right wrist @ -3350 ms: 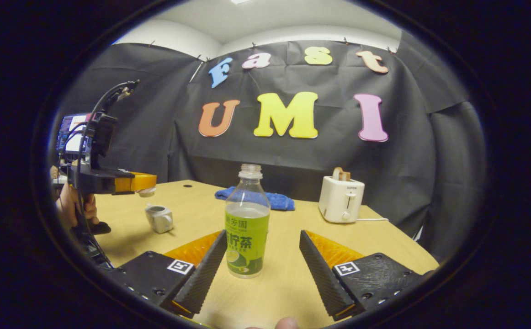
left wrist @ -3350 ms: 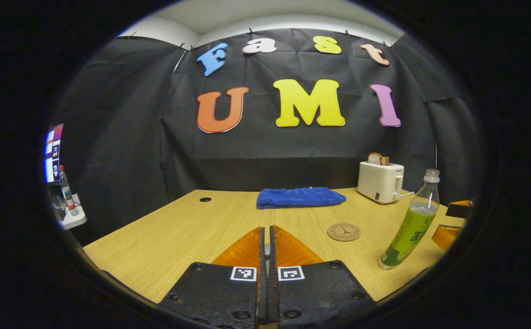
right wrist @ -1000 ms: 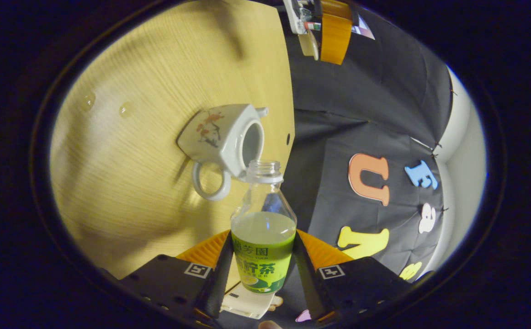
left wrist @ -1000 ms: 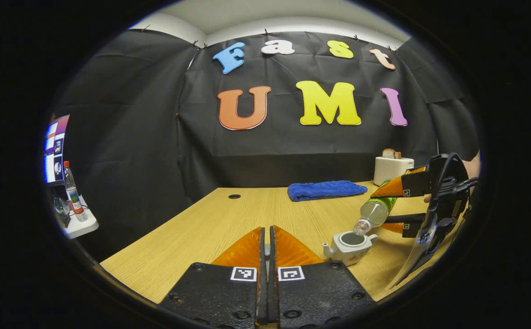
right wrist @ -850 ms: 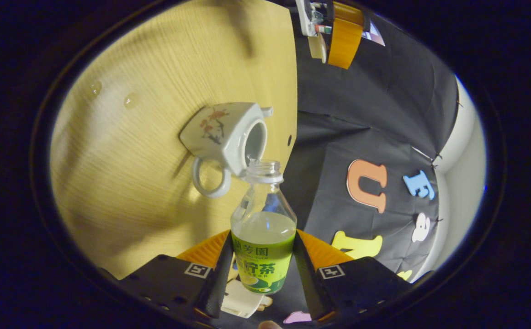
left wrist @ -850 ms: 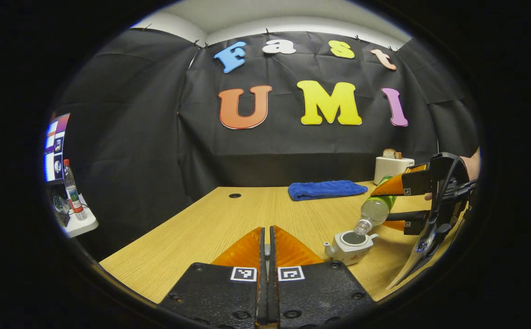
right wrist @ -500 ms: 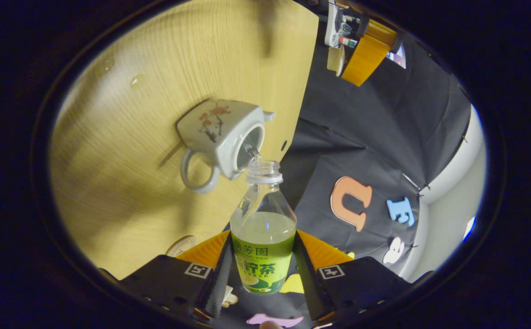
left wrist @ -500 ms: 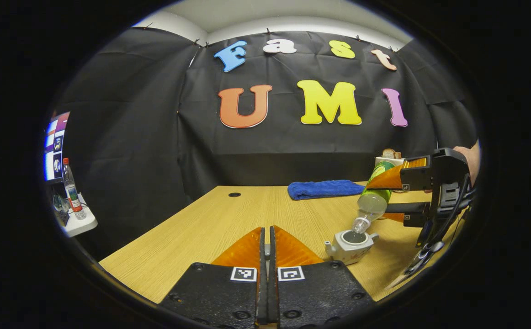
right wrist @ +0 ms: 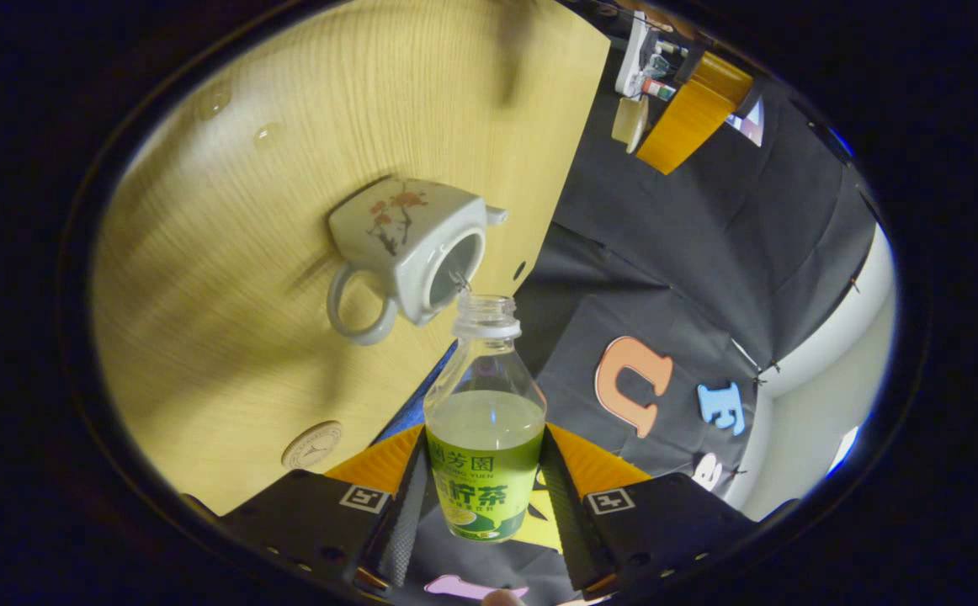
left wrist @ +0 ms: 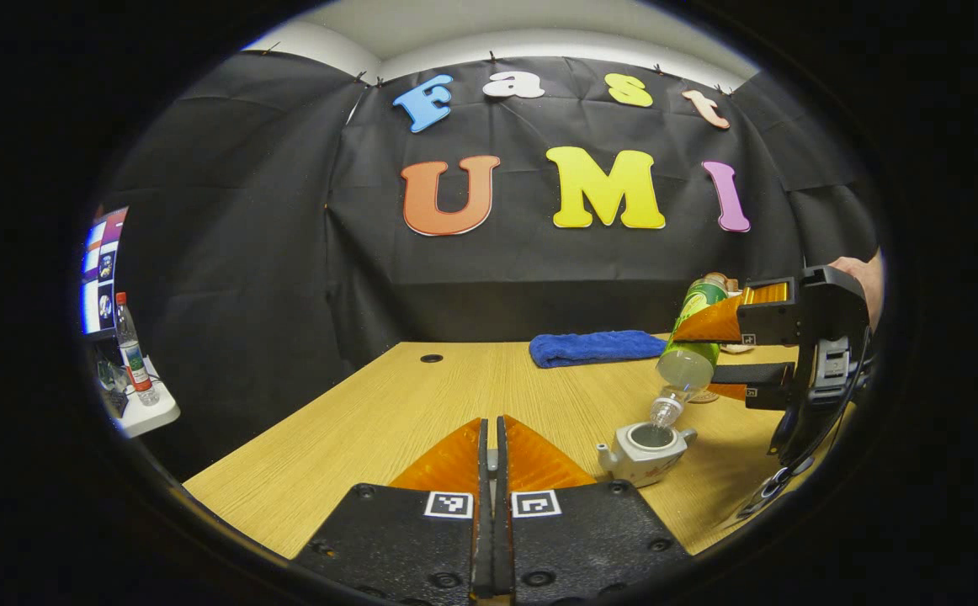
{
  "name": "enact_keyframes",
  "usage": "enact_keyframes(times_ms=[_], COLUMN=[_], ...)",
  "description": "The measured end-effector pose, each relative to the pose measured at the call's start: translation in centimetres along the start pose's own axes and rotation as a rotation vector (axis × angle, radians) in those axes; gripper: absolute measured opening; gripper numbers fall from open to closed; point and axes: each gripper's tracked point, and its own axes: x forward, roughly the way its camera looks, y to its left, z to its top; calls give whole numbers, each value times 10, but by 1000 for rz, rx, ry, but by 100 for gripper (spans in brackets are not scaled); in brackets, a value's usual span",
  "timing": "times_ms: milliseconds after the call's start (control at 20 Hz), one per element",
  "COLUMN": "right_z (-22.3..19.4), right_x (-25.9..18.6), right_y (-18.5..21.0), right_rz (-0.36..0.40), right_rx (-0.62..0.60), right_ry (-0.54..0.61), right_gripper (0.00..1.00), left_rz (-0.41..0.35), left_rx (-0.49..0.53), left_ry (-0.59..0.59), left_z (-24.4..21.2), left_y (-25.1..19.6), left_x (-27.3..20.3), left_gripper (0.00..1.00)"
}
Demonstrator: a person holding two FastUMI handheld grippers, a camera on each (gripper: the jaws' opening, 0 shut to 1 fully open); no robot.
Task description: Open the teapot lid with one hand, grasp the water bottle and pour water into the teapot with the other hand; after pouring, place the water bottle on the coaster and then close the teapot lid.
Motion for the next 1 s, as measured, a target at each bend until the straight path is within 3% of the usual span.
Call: enact_keyframes(times_ms=[100,200,500,650,1000], right_z=[1,1,6,-10,-104], right_x=[1,2,-2,-13,-6], right_y=[1,8,29,8,3], right_rz=[-4,39,165,189,110], right_rx=[11,95,486,966,1635], right_ry=[-6,-17,-47,-95,-36], right_gripper=[70,72,71,70,72], left_rz=[0,2,7,-13,-101], left_rx=[1,-2,3,40,39], left_ry=[-1,0,-20,-69,-124], left_z=[0,1,8,35,68], left_y=[0,1,0,-31,-88], left_x=[0,1,-3,-9,-11], left_gripper=[3,3,3,3,3])
